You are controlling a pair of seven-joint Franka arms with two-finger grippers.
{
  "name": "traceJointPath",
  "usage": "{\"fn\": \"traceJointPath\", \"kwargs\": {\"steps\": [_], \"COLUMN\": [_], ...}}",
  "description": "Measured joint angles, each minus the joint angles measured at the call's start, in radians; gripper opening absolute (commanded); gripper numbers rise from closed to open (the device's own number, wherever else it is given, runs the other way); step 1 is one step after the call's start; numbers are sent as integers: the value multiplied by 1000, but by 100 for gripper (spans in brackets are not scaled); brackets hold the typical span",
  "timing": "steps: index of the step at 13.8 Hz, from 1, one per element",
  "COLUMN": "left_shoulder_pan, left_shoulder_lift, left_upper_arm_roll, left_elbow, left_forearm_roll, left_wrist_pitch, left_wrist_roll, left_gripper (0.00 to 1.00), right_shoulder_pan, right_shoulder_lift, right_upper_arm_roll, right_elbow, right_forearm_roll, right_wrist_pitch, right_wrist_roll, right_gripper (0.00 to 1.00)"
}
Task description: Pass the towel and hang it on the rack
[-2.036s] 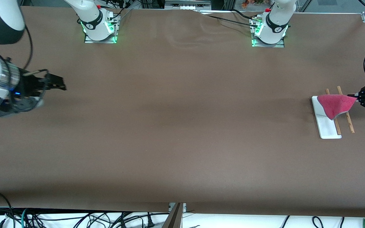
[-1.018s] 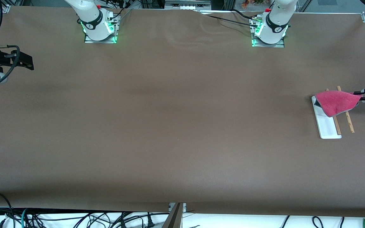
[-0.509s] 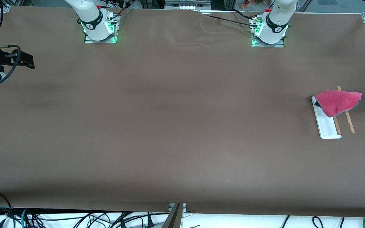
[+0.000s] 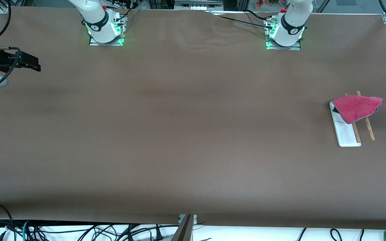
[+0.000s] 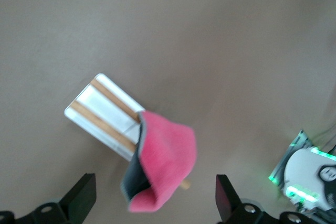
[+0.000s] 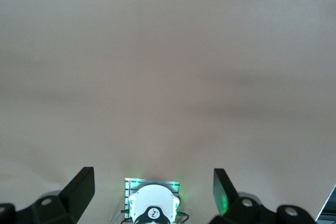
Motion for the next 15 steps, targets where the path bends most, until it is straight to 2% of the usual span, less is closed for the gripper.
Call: {"fn": "traceJointPath", "kwargs": {"steps": [3, 9, 11, 15], "left_shoulder_pan": [-131, -335, -399, -496], "left_shoulder_lift": [-26, -78, -143, -336], "left_upper_arm_roll": [-7, -24, -24, -24], "left_elbow": [1, -10, -90, -355], "left_forearm_roll": [2, 3, 4, 31], "left_wrist_pitch": [-18, -9, 57, 201], "left_wrist_roll": [-285, -678, -861, -1138], "left_gripper": [100, 100, 100, 100], "right_shoulder_pan": [0, 0, 0, 0], "right_shoulder_lift": [1, 2, 2, 2], "right_upper_arm_roll": [0, 0, 0, 1], "right_elbow": [0, 0, -1, -1], "right_forearm_roll": [5, 6, 6, 6], "right_wrist_pitch": [0, 0, 0, 0], "right_wrist_roll": [-1, -5, -5, -5], "right_gripper": [100, 100, 100, 100]}}
